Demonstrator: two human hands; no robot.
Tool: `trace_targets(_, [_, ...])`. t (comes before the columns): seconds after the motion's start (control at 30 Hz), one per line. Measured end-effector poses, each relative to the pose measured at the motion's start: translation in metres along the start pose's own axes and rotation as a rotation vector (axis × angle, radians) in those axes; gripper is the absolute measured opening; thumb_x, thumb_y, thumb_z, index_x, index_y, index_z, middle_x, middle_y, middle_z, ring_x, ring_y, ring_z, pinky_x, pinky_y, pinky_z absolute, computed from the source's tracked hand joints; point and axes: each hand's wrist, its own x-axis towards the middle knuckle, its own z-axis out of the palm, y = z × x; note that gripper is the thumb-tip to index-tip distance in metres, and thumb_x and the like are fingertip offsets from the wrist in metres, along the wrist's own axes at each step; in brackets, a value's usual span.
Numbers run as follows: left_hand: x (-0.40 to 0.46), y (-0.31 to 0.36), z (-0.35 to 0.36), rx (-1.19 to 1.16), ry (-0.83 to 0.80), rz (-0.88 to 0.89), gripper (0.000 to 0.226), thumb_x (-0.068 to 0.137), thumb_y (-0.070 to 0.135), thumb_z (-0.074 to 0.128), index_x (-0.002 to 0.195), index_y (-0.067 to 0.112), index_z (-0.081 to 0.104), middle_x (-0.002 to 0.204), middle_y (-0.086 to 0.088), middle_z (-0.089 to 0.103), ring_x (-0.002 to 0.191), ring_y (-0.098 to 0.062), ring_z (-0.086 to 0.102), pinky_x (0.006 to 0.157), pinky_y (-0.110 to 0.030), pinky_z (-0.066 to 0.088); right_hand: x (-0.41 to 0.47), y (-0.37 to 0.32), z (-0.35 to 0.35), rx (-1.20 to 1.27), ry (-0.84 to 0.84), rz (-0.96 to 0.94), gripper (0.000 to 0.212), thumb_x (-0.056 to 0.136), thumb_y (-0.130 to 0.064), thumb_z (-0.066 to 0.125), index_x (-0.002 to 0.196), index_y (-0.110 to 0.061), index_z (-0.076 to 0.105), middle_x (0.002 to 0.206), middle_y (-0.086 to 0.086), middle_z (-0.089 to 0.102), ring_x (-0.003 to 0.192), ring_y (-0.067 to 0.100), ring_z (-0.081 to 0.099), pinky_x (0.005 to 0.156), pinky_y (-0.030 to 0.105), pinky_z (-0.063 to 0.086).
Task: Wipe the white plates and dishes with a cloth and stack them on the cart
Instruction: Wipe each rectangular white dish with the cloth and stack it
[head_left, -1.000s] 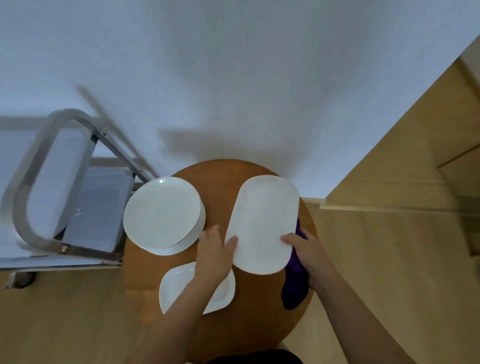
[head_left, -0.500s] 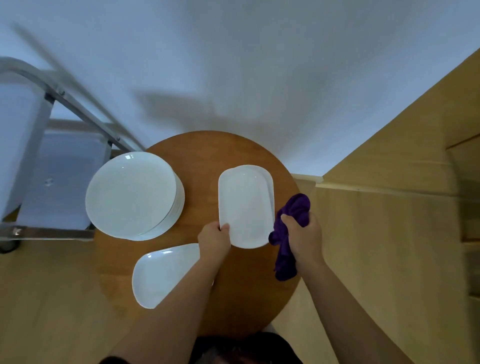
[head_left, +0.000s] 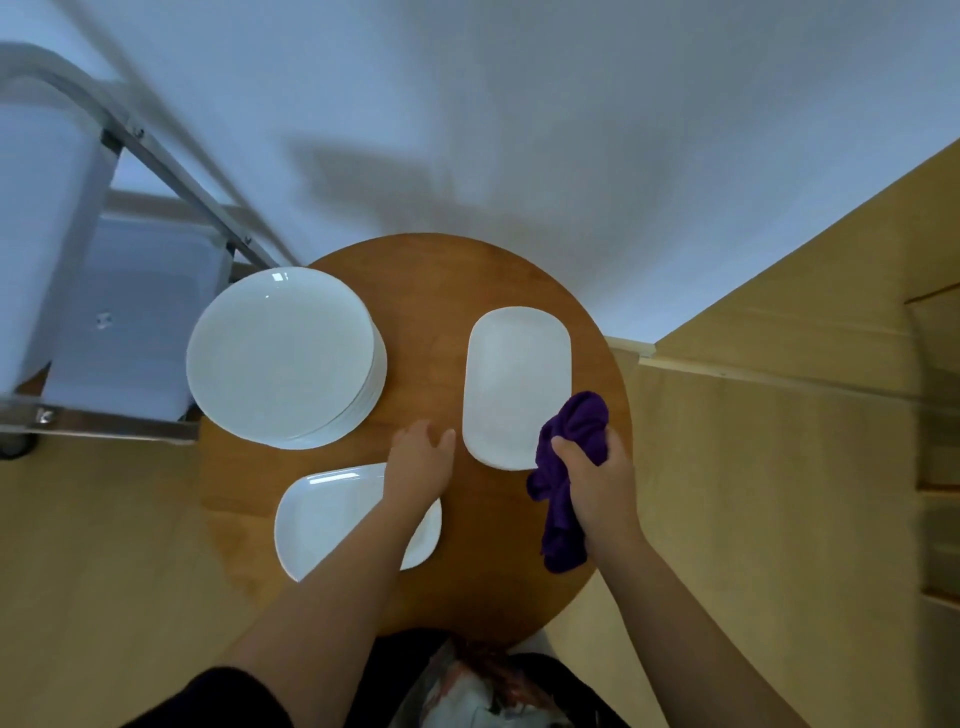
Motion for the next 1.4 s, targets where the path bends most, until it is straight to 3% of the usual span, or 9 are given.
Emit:
trace_targets(0.17, [-0.018, -0.099, -0.035, 0.062, 0.311, -0.187, 0.044, 0.094, 0.024, 0.053, 0.132, 0.004, 0.045, 0.135, -0.017, 0.049, 0.124, -0.032, 0.045, 0.103, -0.044, 0.038, -0.014, 0.003, 0.023, -0.019, -0.057, 0.018, 0.029, 0.084, -0.026, 0.066, 0.110, -0.031, 0.054, 0.096, -0.007, 0.063, 0.086, 0.013, 0.062, 0.064, 0.025, 0.049])
trace_targets(0.3, [-0.011, -0.163, -0.051, -0.071, 0.236, -0.430, 0.053, 0.094, 0.025, 0.054, 0.134, -0.007, 0.040, 0.135, -0.029, 0.044, 0.124, -0.043, 0.041, 0.103, -0.050, 0.034, -0.029, 0.010, 0.042, -0.048, -0.087, 0.036, 0.019, 0.085, -0.024, 0.066, 0.096, -0.035, 0.055, 0.089, -0.006, 0.065, 0.079, 0.013, 0.064, 0.059, 0.024, 0.049])
trace_targets(0.4, [0.003, -0.185, -0.050, -0.209, 0.158, -0.389, 0.048, 0.095, 0.027, 0.054, 0.123, -0.011, 0.049, 0.121, -0.029, 0.056, 0.111, -0.043, 0.053, 0.095, -0.048, 0.043, -0.040, 0.020, 0.054, -0.081, -0.082, 0.052, 0.018, 0.085, -0.023, 0.066, 0.096, -0.033, 0.055, 0.088, -0.006, 0.065, 0.079, 0.014, 0.063, 0.059, 0.025, 0.049])
trace_targets(0.6, [0.010, -0.204, -0.049, -0.336, 0.086, -0.291, 0.043, 0.101, 0.036, 0.034, 0.122, 0.003, 0.052, 0.115, -0.017, 0.059, 0.110, -0.035, 0.054, 0.096, -0.049, 0.043, -0.062, 0.038, 0.075, -0.119, -0.030, 0.081, 0.016, 0.084, -0.022, 0.066, 0.095, -0.031, 0.059, 0.084, -0.003, 0.067, 0.076, 0.017, 0.065, 0.062, 0.030, 0.050])
trace_targets(0.8, [-0.006, -0.199, -0.057, -0.452, 0.189, -0.204, 0.029, 0.102, 0.033, 0.032, 0.095, 0.008, 0.046, 0.085, -0.006, 0.052, 0.084, -0.023, 0.050, 0.071, -0.034, 0.038, -0.090, 0.040, 0.091, -0.113, 0.042, 0.090, 0.041, 0.090, -0.023, 0.059, 0.129, -0.027, 0.047, 0.110, -0.002, 0.061, 0.099, 0.022, 0.059, 0.087, 0.046, 0.052])
trace_targets(1.07, [-0.069, -0.156, -0.116, -0.802, 0.198, -0.026, 0.031, 0.100, 0.041, 0.032, 0.107, 0.016, 0.048, 0.091, 0.002, 0.056, 0.084, -0.013, 0.055, 0.063, -0.025, 0.045, -0.131, 0.004, 0.108, -0.302, 0.008, -0.243, 0.044, 0.095, -0.023, 0.052, 0.136, -0.025, 0.037, 0.116, -0.006, 0.056, 0.106, 0.017, 0.056, 0.072, 0.023, 0.048])
trace_targets(1.13, [-0.086, -0.141, -0.136, -0.926, 0.179, 0.029, 0.033, 0.099, 0.043, 0.032, 0.111, 0.019, 0.052, 0.097, 0.003, 0.062, 0.089, -0.010, 0.060, 0.064, -0.023, 0.049, -0.138, -0.011, 0.114, -0.423, 0.003, -0.367, 0.047, 0.094, -0.026, 0.053, 0.138, -0.024, 0.035, 0.125, -0.004, 0.052, 0.115, 0.020, 0.052, 0.081, 0.029, 0.051])
trace_targets(1.27, [-0.119, -0.115, -0.170, -1.090, 0.130, 0.128, 0.031, 0.098, 0.044, 0.034, 0.103, 0.025, 0.060, 0.097, 0.006, 0.067, 0.090, -0.009, 0.063, 0.061, -0.018, 0.052, -0.153, -0.035, 0.132, -0.811, 0.018, -0.572, 0.063, 0.094, -0.042, 0.047, 0.147, -0.024, 0.020, 0.153, 0.001, 0.025, 0.140, 0.025, 0.022, 0.114, 0.048, 0.024])
trace_targets(1.4, [-0.149, -0.103, -0.193, -1.096, 0.150, 0.213, 0.025, 0.098, 0.046, 0.032, 0.096, 0.034, 0.053, 0.093, 0.013, 0.061, 0.086, -0.006, 0.059, 0.059, -0.016, 0.048, -0.163, -0.068, 0.153, -0.872, 0.097, -0.599, 0.059, 0.098, -0.043, 0.032, 0.150, -0.023, 0.012, 0.158, 0.001, 0.013, 0.144, 0.022, 0.006, 0.115, 0.045, 0.005])
